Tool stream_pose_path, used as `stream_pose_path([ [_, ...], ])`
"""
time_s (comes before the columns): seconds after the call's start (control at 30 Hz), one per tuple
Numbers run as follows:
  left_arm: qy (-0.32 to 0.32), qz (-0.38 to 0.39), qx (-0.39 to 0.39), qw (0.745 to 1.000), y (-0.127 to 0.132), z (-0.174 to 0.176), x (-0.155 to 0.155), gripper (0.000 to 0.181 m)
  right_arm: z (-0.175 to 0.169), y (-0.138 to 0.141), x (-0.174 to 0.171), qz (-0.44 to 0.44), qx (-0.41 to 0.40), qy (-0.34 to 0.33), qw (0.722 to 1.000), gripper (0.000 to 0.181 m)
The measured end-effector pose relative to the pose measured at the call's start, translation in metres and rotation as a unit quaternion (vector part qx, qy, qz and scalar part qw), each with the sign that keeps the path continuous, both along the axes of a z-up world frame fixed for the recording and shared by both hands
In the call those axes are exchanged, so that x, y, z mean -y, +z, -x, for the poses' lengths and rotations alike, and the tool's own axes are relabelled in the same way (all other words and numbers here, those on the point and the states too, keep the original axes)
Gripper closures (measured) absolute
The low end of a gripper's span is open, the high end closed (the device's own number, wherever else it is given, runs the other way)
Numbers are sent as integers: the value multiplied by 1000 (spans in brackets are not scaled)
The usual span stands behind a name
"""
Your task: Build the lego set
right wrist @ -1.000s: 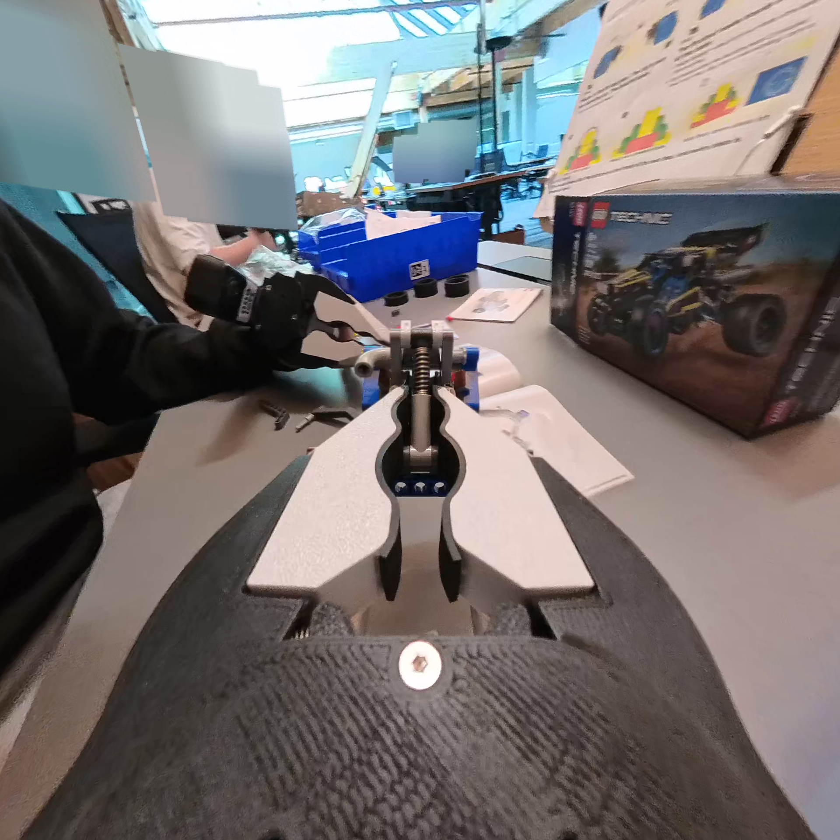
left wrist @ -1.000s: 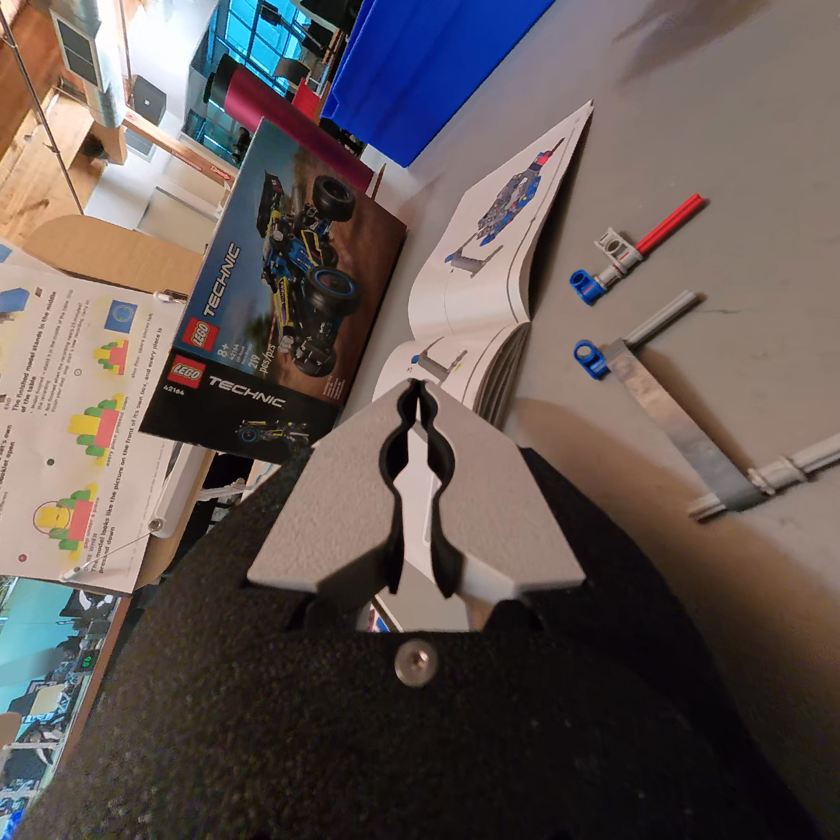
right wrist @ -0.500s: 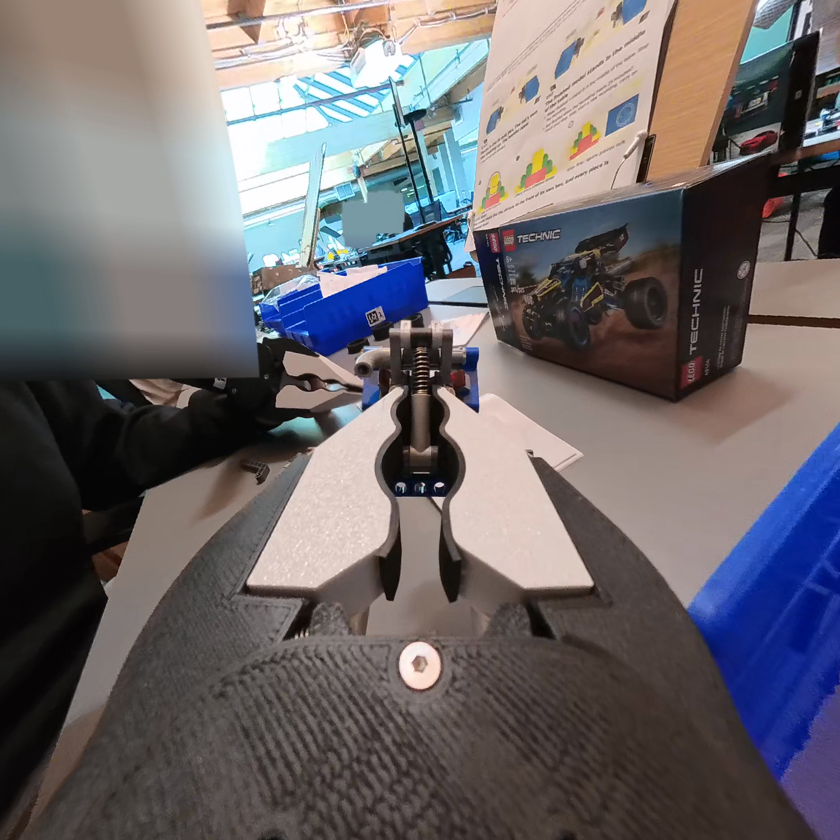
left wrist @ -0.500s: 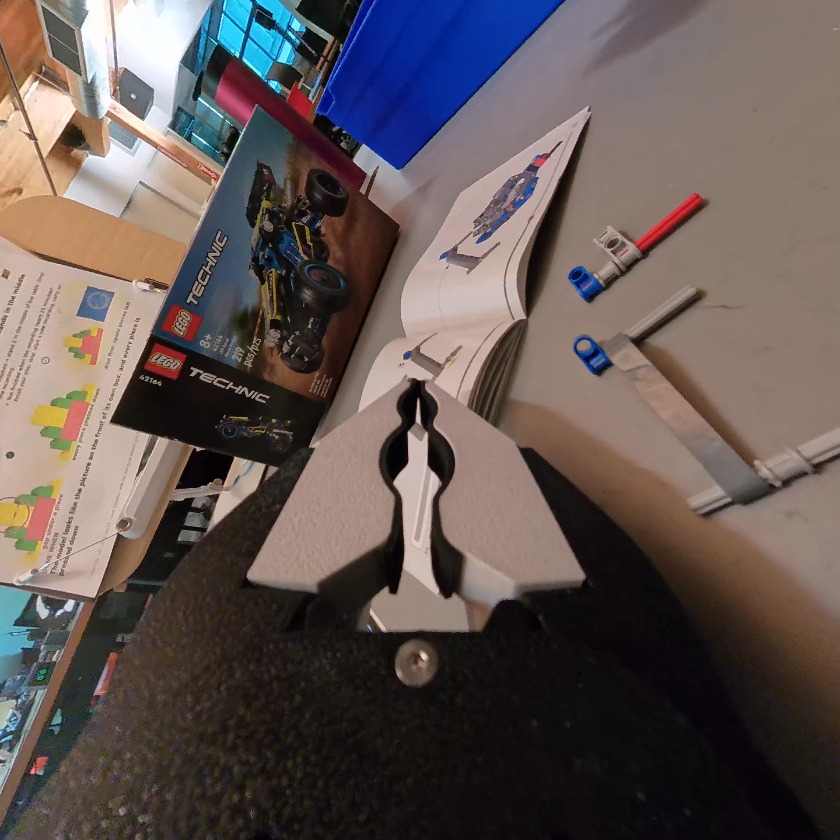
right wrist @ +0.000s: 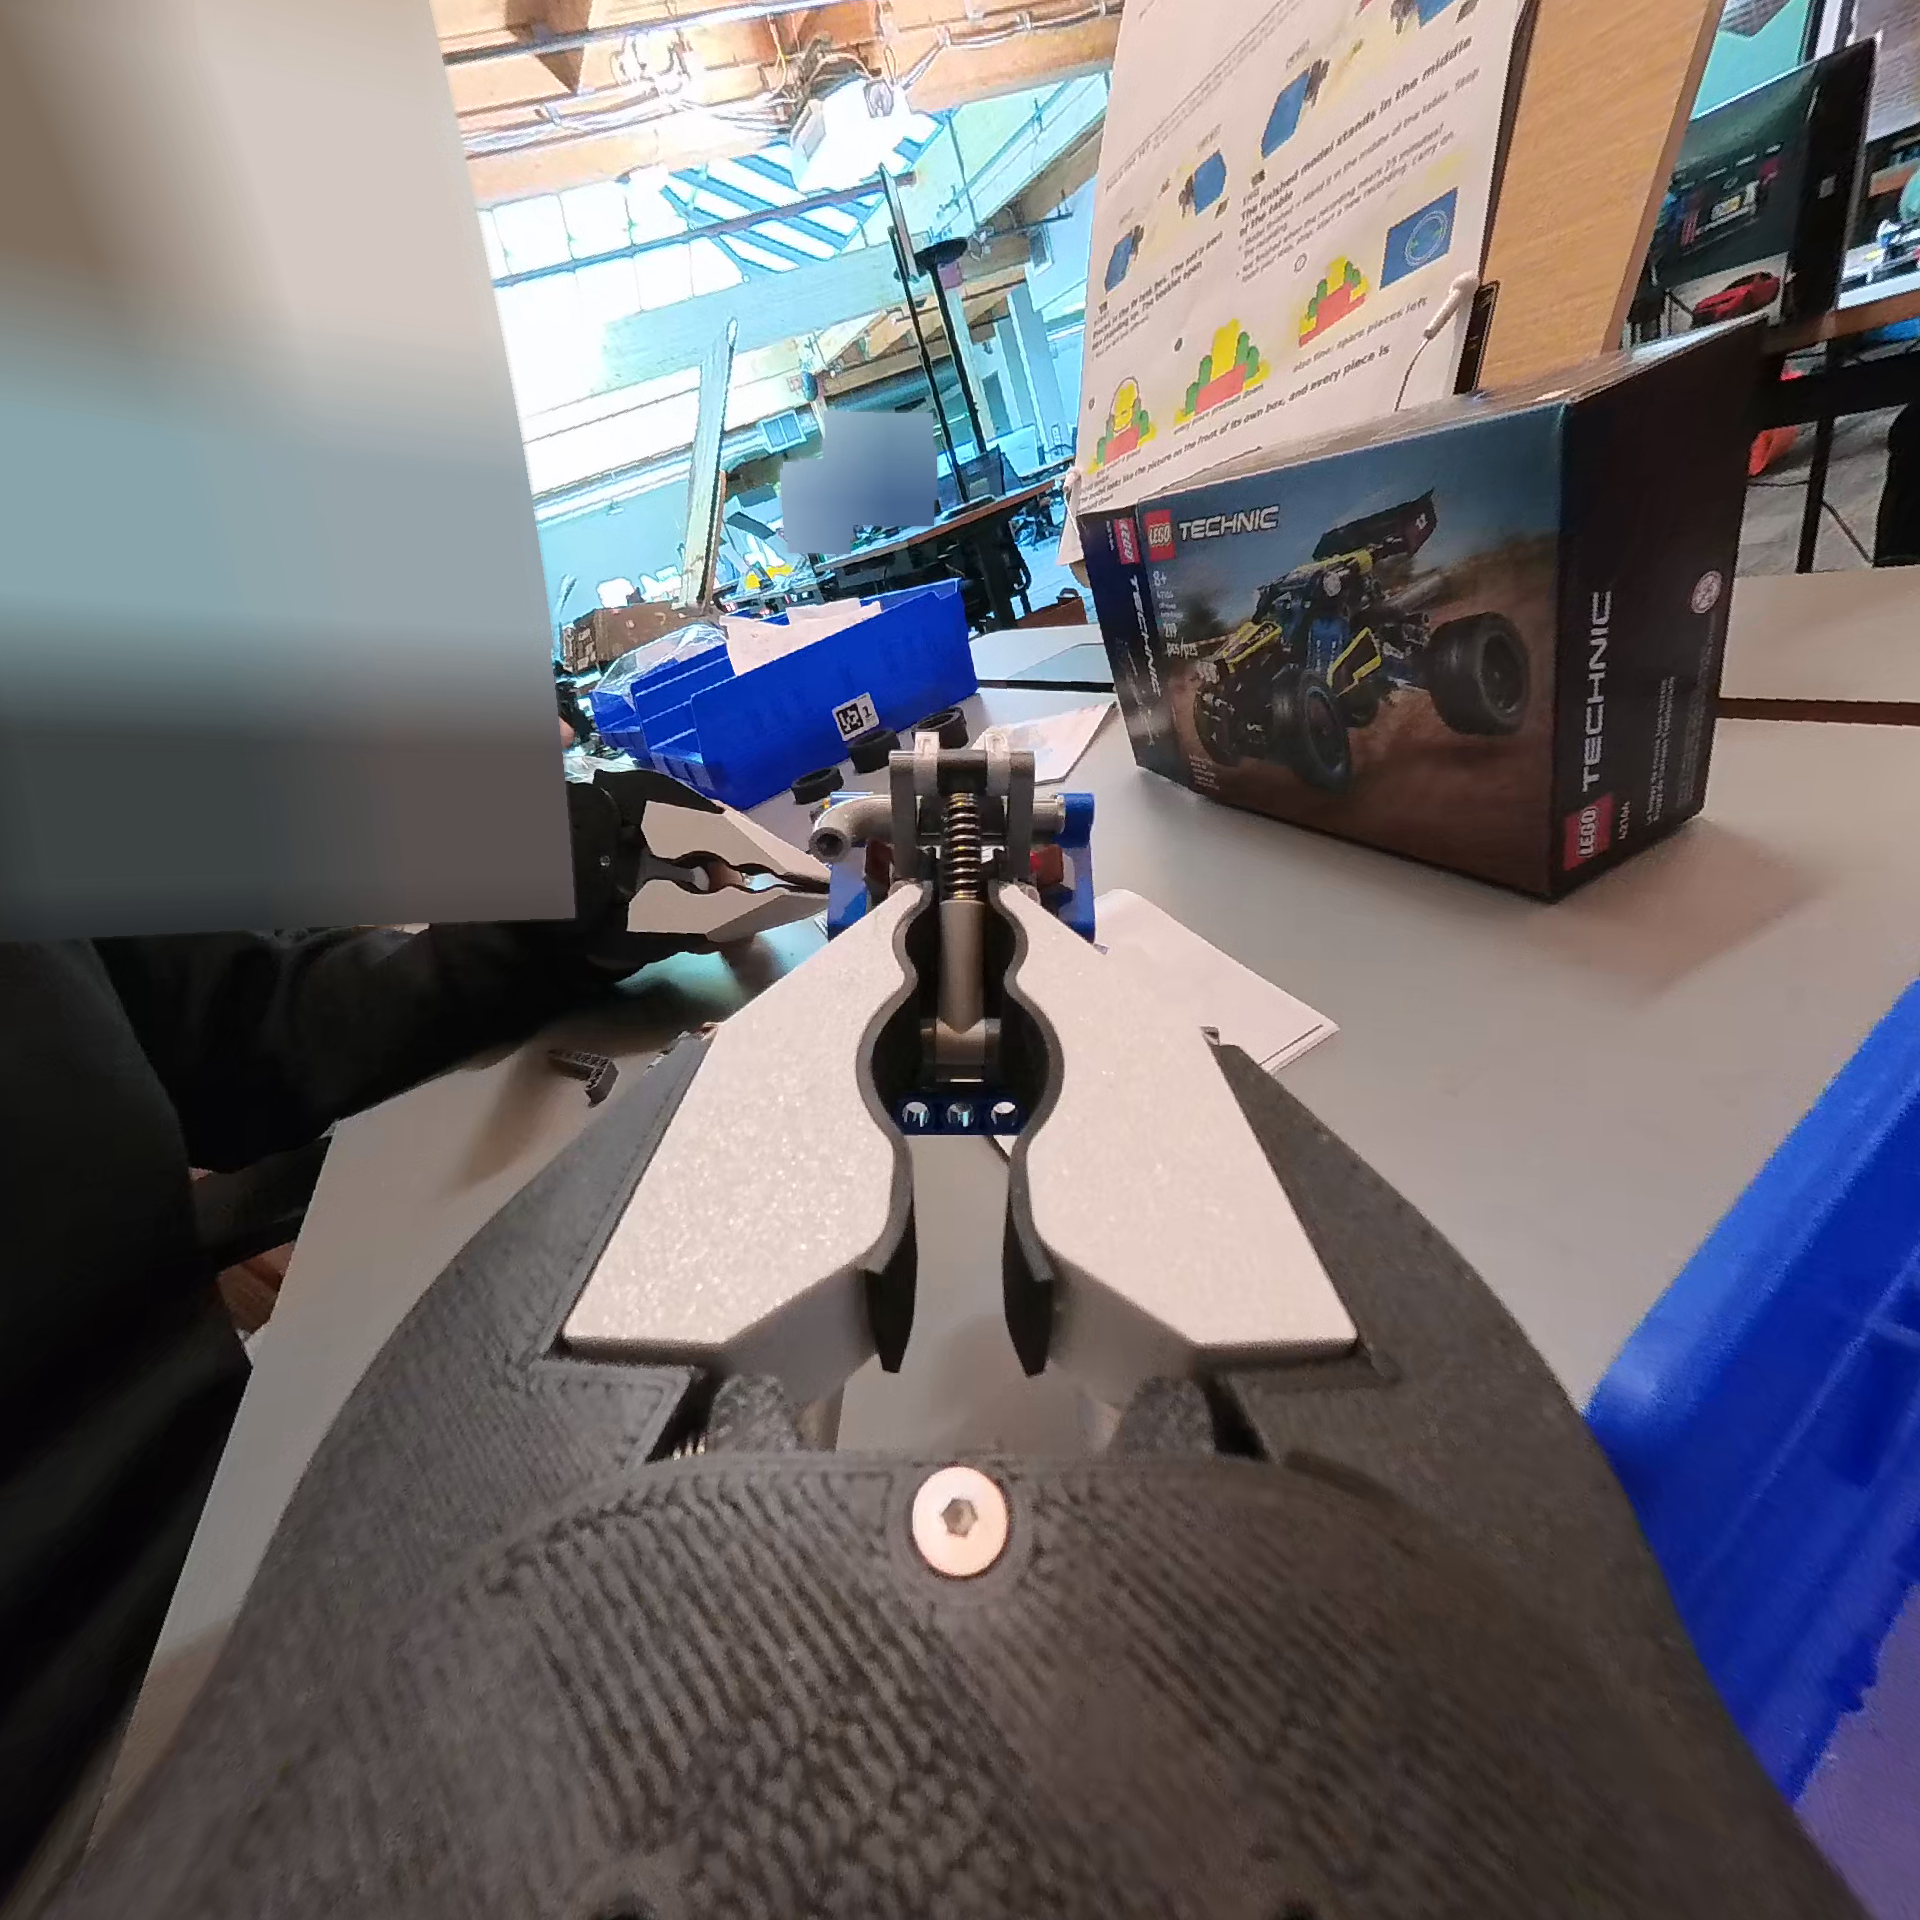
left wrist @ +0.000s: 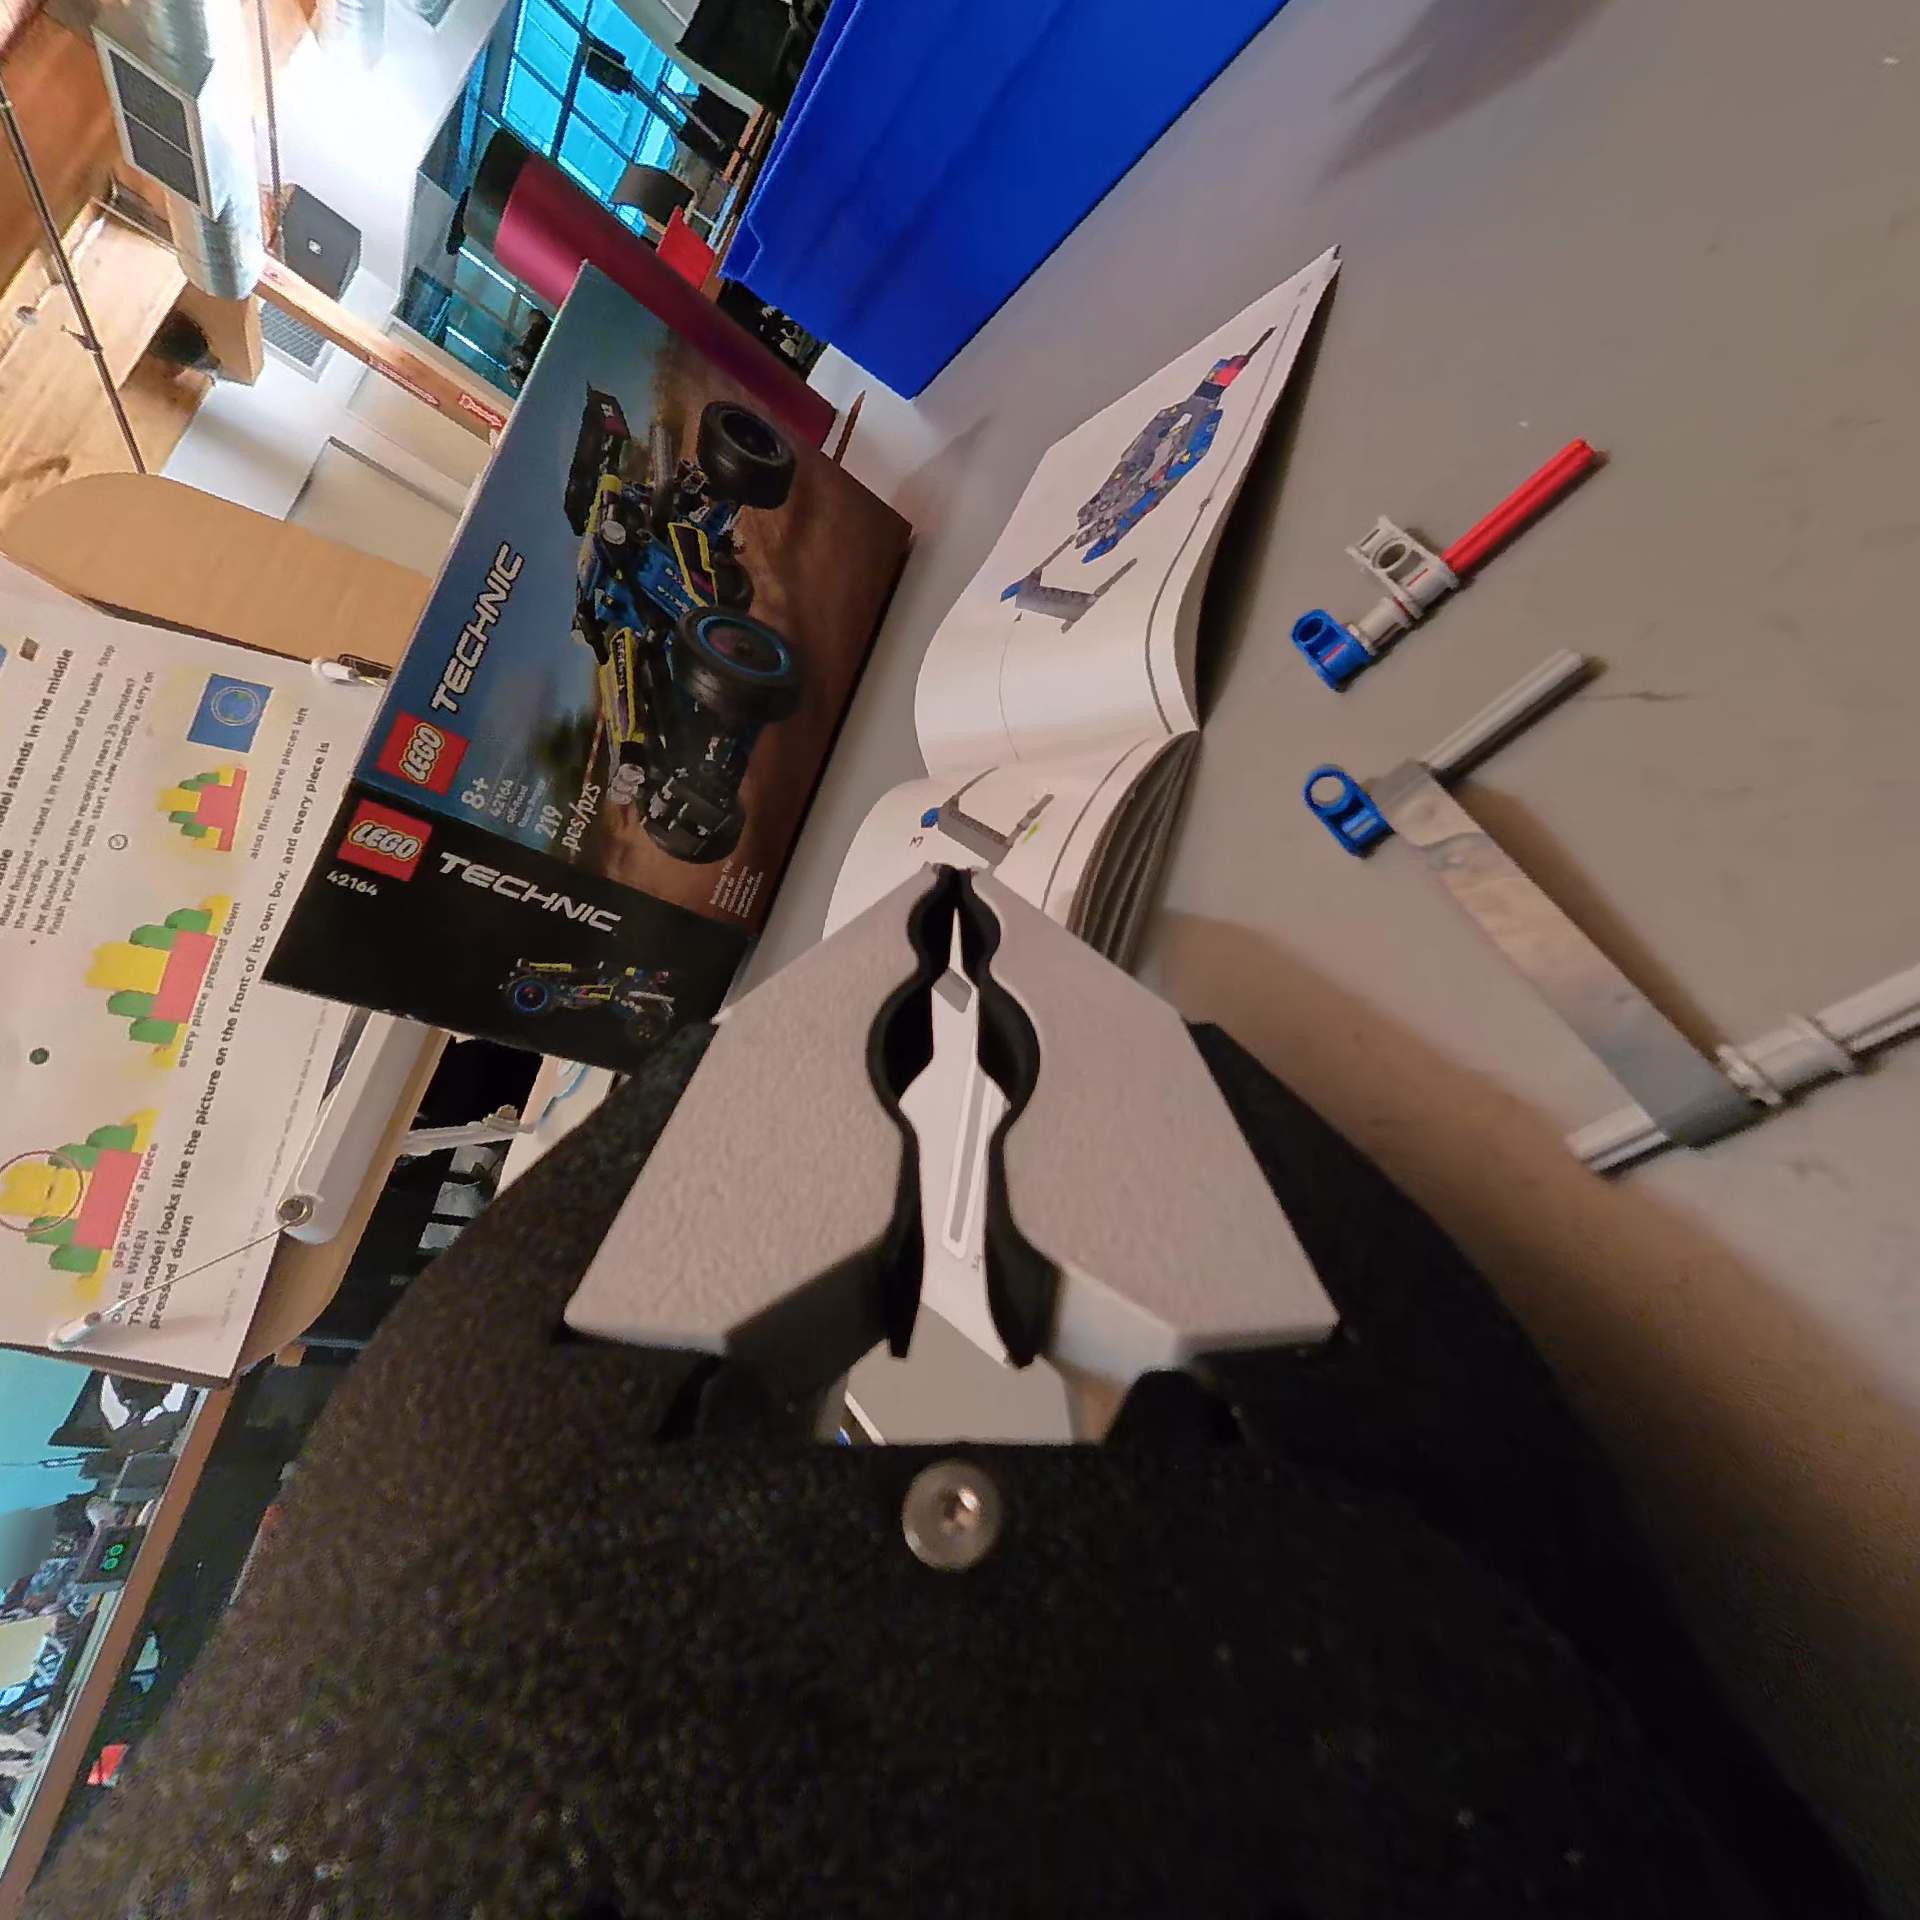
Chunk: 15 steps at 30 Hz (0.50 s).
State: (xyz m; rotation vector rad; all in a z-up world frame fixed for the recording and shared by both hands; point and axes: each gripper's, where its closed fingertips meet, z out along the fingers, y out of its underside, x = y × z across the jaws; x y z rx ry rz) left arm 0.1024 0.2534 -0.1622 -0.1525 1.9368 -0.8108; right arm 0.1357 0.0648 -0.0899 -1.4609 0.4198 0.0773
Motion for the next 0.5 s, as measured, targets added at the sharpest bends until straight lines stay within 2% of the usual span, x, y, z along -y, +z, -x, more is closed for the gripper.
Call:
stream_pose_path([
  [0.2,3,-2,1,1000,0,0,-1,181,0,2,2,-4,5,-2,1000,176],
  [0.33,47,-8,-8,999,-2,-8,-14,181,1,1,2,-2,4,2,1000,176],
  [0.5,91,-46,-67,993,-26,-14,-29,181,3,-9,-3,23,-11,14,1000,177],
])
